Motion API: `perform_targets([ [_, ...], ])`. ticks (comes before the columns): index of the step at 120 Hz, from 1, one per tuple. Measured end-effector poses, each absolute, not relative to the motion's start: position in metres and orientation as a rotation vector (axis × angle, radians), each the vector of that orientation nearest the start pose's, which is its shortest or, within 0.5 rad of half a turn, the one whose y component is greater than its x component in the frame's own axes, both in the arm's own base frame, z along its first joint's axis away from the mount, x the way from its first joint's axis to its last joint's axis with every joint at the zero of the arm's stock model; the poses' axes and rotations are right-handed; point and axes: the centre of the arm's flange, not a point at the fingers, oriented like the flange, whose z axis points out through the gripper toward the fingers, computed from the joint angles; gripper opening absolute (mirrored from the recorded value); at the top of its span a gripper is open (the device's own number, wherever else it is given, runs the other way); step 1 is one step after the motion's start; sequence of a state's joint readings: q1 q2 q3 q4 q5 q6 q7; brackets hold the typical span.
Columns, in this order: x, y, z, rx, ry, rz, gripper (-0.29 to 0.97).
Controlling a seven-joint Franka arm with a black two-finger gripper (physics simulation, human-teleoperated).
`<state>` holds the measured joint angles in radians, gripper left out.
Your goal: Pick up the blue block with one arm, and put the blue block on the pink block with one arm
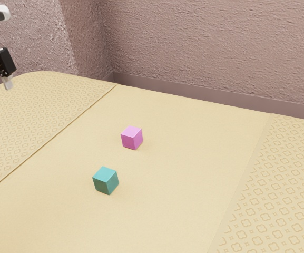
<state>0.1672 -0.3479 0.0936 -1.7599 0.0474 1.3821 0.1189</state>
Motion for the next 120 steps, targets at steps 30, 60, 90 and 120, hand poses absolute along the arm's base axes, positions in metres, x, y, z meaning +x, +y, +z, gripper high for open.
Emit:
perform_targets([
  [30, 0.384, 0.117, 0.759, -3.100, -0.198, -0.146, 0.68],
  [60, 0.210, 0.066, 0.688, -3.112, -0.129, -0.153, 0.68],
  [90, 0.276, 0.060, 0.446, -3.105, -0.104, 0.231, 0.68],
  [120, 0.320, 0.042, 0.373, -3.151, -0.151, 0.076, 0.68],
])
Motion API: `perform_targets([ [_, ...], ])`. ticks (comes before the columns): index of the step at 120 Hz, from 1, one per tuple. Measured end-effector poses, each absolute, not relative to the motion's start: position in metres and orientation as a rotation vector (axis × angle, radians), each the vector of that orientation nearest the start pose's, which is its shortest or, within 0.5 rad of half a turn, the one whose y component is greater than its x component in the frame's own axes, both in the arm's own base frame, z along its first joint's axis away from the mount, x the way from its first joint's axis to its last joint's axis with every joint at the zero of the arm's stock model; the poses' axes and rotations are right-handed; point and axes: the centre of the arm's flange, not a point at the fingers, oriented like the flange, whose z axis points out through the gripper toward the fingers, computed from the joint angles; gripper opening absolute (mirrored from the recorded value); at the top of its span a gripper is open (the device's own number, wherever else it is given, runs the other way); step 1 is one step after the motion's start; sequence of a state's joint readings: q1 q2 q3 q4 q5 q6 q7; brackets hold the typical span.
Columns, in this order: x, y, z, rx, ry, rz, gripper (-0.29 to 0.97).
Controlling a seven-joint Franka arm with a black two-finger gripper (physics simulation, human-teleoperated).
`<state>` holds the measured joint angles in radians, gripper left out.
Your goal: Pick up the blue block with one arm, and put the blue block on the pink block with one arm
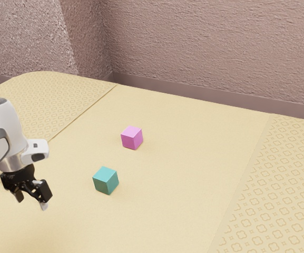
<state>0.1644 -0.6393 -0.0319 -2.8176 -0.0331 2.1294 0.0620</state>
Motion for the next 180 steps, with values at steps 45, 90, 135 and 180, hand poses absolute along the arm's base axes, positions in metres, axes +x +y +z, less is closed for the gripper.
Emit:
perform_targets([
  [45, 0.395, 0.033, 0.334, -3.161, -0.169, -0.256, 0.68],
  [90, 0.466, 0.014, 0.322, -3.232, -0.123, -0.114, 0.68],
  [135, 0.531, 0.017, 0.318, -3.233, -0.037, -0.043, 0.68],
  [180, 0.559, 0.016, 0.291, -3.251, -0.043, -0.008, 0.68],
])
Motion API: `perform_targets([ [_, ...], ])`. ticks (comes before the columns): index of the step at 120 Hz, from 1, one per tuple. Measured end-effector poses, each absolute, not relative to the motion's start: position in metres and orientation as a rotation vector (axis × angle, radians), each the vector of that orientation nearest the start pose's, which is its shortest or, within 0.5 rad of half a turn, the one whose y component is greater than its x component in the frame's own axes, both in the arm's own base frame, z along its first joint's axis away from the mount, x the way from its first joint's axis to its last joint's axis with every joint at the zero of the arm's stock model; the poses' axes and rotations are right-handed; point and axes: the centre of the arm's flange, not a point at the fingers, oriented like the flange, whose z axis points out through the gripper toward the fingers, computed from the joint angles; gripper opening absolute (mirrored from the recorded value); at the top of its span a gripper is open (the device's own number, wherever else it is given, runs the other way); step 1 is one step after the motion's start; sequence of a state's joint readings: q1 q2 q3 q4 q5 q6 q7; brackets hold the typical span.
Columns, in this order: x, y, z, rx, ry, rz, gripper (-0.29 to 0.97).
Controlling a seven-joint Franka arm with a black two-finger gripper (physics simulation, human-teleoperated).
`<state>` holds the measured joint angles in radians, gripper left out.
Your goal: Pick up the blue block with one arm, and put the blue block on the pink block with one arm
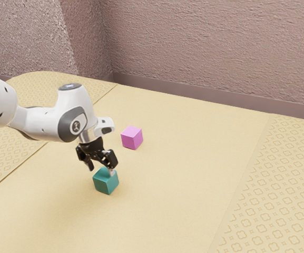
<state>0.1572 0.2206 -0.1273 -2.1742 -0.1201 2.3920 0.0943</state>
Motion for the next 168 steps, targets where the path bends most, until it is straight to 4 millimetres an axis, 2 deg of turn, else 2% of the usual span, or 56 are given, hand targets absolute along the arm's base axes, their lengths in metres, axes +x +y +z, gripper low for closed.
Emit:
perform_targets([
  [13, 0.560, 0.014, 0.290, -3.253, -0.052, -0.017, 0.68],
  [41, 0.559, 0.012, 0.268, -3.260, -0.109, 0.014, 0.68],
  [70, 0.560, 0.007, 0.255, -3.248, -0.115, 0.016, 0.68],
  [93, 0.561, 0.008, 0.253, -3.244, -0.134, 0.007, 0.68],
  [109, 0.561, 0.008, 0.253, -3.240, -0.141, 0.001, 0.58],
  [135, 0.562, 0.007, 0.255, -3.230, -0.140, -0.006, 0.35],
  [148, 0.562, 0.008, 0.259, -3.221, -0.149, -0.017, 0.31],
  [157, 0.563, 0.010, 0.271, -3.212, -0.153, -0.043, 0.29],
  [168, 0.570, 0.018, 0.297, -3.195, -0.168, -0.090, 0.31],
])
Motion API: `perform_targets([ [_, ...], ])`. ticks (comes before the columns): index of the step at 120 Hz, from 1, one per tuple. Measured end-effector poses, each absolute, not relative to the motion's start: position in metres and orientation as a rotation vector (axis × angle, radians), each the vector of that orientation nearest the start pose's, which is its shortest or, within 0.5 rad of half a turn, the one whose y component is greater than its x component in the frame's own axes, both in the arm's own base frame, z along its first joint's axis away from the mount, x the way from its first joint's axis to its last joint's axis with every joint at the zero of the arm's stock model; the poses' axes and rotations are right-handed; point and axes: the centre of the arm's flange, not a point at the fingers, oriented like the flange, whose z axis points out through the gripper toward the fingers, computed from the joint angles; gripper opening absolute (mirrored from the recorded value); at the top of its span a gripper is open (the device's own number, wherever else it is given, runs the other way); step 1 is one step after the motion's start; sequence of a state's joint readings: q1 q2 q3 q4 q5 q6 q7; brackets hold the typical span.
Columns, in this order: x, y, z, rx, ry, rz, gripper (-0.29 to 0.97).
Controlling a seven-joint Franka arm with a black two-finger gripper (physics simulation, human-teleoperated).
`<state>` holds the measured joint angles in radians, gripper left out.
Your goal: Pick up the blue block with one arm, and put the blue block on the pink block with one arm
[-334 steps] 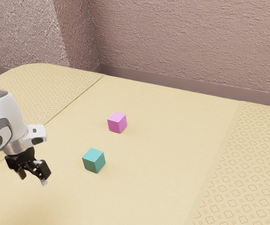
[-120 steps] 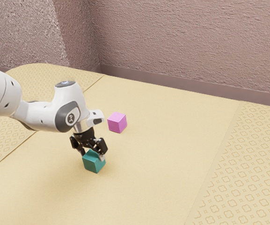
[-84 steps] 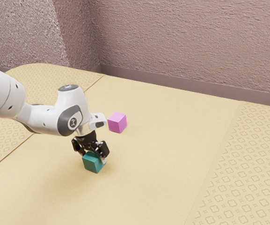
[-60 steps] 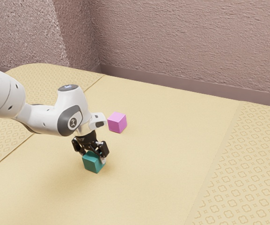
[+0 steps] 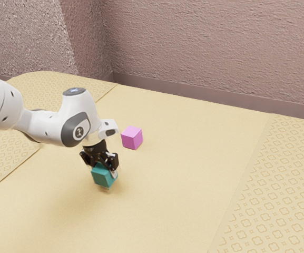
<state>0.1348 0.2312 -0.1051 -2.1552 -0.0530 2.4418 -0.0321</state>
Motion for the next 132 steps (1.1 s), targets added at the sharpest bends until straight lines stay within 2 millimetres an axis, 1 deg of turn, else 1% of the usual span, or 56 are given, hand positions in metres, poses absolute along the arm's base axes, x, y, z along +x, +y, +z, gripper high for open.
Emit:
perform_targets([
  [6, 0.577, 0.026, 0.314, -3.187, -0.188, -0.117, 0.32],
  [8, 0.582, 0.029, 0.322, -3.184, -0.194, -0.134, 0.33],
  [12, 0.593, 0.035, 0.339, -3.179, -0.208, -0.166, 0.33],
  [17, 0.609, 0.041, 0.354, -3.174, -0.217, -0.194, 0.33],
  [21, 0.622, 0.044, 0.362, -3.172, -0.220, -0.202, 0.33],
  [25, 0.636, 0.046, 0.365, -3.172, -0.221, -0.200, 0.33],
  [33, 0.660, 0.051, 0.362, -3.172, -0.221, -0.172, 0.33],
  [39, 0.674, 0.054, 0.361, -3.171, -0.221, -0.151, 0.33],
  [50, 0.696, 0.070, 0.360, -3.168, -0.242, -0.110, 0.33],
  [59, 0.711, 0.075, 0.361, -3.166, -0.242, -0.060, 0.33],
  [69, 0.718, 0.076, 0.357, -3.170, -0.235, 0.014, 0.33],
  [85, 0.739, 0.079, 0.347, -3.180, -0.230, 0.080, 0.33],
  [97, 0.752, 0.067, 0.359, -3.207, -0.198, 0.061, 0.34],
  [102, 0.755, 0.063, 0.362, -3.215, -0.189, 0.060, 0.34],
  [110, 0.758, 0.062, 0.362, -3.222, -0.182, 0.069, 0.34],
  [132, 0.768, 0.066, 0.348, -3.227, -0.187, 0.086, 0.34],
])
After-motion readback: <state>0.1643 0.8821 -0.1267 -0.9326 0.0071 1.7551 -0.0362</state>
